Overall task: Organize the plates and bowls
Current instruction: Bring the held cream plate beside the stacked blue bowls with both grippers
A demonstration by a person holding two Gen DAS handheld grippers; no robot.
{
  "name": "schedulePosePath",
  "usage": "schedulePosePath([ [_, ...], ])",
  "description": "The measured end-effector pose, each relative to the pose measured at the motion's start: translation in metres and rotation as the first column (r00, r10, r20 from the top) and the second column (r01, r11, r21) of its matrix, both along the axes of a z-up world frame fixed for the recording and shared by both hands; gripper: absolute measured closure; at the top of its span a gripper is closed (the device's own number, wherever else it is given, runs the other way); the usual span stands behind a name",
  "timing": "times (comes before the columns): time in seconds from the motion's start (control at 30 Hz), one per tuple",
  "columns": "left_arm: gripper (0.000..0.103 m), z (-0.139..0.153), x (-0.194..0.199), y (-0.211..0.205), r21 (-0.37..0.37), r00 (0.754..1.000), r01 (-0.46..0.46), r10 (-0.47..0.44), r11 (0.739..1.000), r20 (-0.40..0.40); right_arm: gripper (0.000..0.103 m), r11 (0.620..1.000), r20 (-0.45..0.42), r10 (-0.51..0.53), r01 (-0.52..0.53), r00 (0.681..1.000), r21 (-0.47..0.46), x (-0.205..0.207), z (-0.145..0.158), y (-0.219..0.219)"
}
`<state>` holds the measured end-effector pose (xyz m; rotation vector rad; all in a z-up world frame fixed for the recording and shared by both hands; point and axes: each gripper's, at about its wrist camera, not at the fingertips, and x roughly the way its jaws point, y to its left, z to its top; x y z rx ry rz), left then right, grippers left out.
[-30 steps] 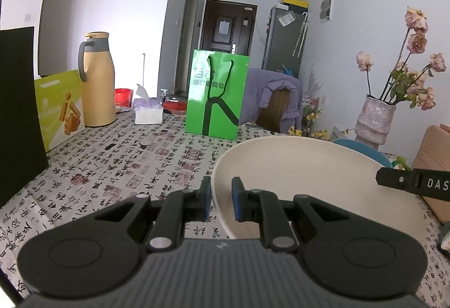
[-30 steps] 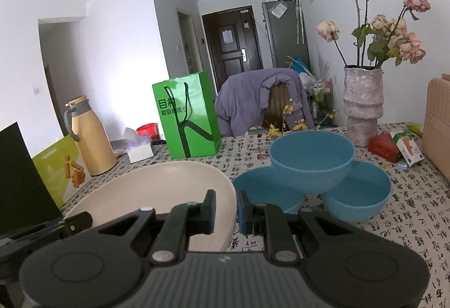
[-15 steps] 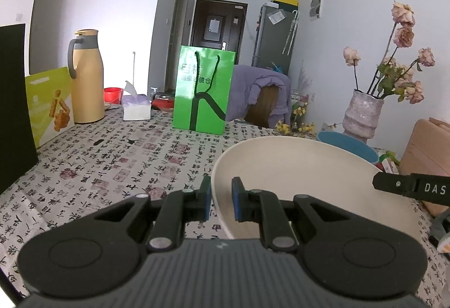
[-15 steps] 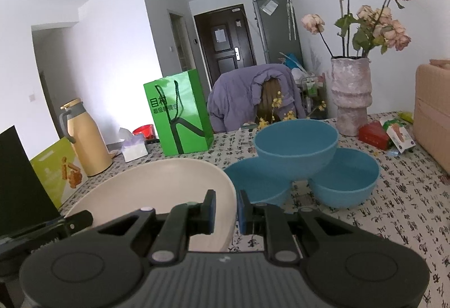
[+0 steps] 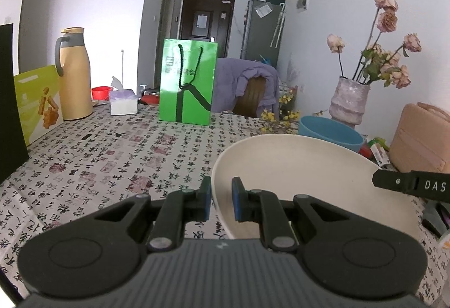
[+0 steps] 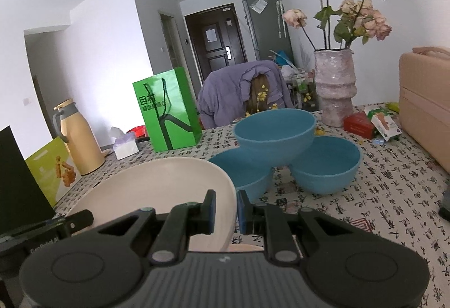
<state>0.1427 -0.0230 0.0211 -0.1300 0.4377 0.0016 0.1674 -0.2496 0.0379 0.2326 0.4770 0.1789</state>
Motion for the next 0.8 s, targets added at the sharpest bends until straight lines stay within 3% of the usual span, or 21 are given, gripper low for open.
schedulePosePath([
  [0.8,0.088,-0.034,0.002,-0.031,0.027,0.995,0.076,-0.074,0.997,-0.072,0.088,0.999,-0.073,-0.047,0.047,0.996,0.004,-0.008,-0.036,-0.032],
])
